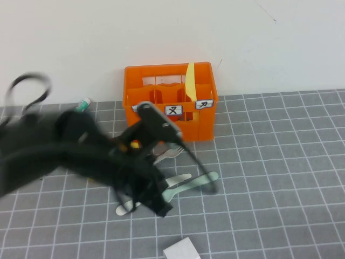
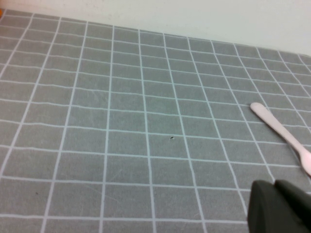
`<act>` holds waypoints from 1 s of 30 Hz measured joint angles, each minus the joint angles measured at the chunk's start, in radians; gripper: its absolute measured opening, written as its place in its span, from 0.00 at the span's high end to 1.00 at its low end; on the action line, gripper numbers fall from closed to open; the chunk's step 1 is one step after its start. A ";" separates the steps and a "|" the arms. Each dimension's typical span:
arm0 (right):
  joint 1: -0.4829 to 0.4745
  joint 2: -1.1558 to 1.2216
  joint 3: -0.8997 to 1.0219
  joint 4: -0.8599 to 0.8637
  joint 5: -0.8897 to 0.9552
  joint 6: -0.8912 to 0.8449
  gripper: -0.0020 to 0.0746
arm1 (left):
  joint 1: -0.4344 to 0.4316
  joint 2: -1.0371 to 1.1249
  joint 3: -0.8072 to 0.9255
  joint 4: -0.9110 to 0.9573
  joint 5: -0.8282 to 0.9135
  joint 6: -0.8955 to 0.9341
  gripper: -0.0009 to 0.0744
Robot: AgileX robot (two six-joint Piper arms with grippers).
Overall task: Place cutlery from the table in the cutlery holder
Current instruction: Pick up the knife
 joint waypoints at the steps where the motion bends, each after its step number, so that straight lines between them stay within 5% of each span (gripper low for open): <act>1: 0.000 0.000 0.000 0.000 0.000 0.000 0.98 | 0.000 -0.031 0.040 -0.004 -0.061 0.000 0.99; 9: 0.000 0.000 0.000 0.000 0.000 0.000 0.98 | 0.000 -0.324 0.363 -0.087 -0.388 0.003 0.99; 18: 0.000 0.000 0.000 0.000 0.000 0.000 0.98 | 0.000 -0.498 0.423 -0.166 -0.219 -0.030 0.99; 30: 0.000 0.000 0.000 0.000 0.000 0.000 0.98 | 0.000 -0.758 0.443 -0.166 -0.227 -0.034 0.99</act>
